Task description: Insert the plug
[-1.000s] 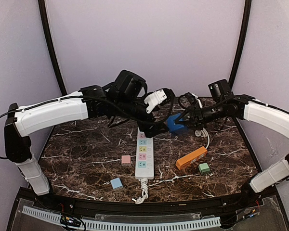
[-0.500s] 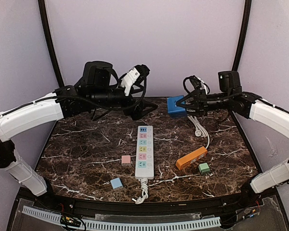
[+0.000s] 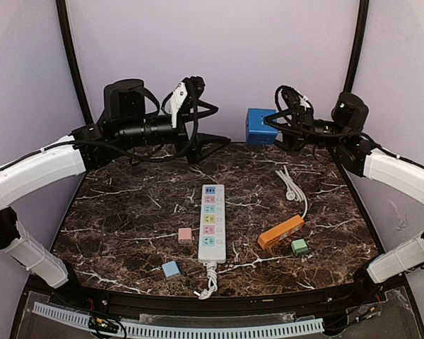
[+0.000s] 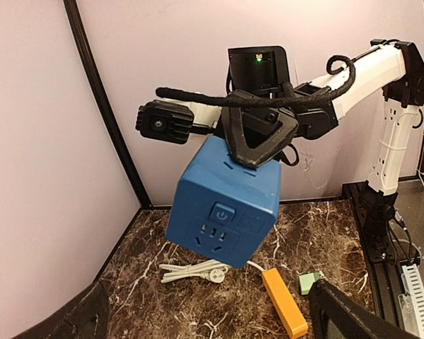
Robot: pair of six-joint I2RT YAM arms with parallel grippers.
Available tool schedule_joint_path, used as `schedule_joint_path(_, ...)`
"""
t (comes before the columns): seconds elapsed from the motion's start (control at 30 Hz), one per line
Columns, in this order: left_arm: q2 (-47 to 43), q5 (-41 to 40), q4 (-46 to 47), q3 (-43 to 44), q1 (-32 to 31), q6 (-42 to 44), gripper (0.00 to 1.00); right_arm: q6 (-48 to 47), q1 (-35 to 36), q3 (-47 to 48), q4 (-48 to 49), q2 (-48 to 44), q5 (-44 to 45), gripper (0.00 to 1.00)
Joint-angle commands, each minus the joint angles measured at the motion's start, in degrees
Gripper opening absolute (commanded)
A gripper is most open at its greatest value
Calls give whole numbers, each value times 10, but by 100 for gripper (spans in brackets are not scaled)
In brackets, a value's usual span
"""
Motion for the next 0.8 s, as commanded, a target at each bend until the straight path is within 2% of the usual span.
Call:
schedule_joint_path(0.0,-2,39,22,16,17,22,99,138,-3,3,136,16,-7,0)
schedule_joint_path(0.1,7,48,19,31,21,24,99,142,-3,23,65,18,27,0)
schedule_joint_path(0.3,15,71,21,51,26,4,99,296,-3,-17,222,22,40,0)
schedule_joint_path(0.5,24,119,18,65,28,-25,99,315,4,-14,257,31,23,0)
schedule_joint_path(0.63,45,151,20,91,28,-48,99,356,13,-25,332,42,7,0)
schedule_joint_path(0.77,59,149,28,104,28,-55,99,371,24,-30,361,47,0,0)
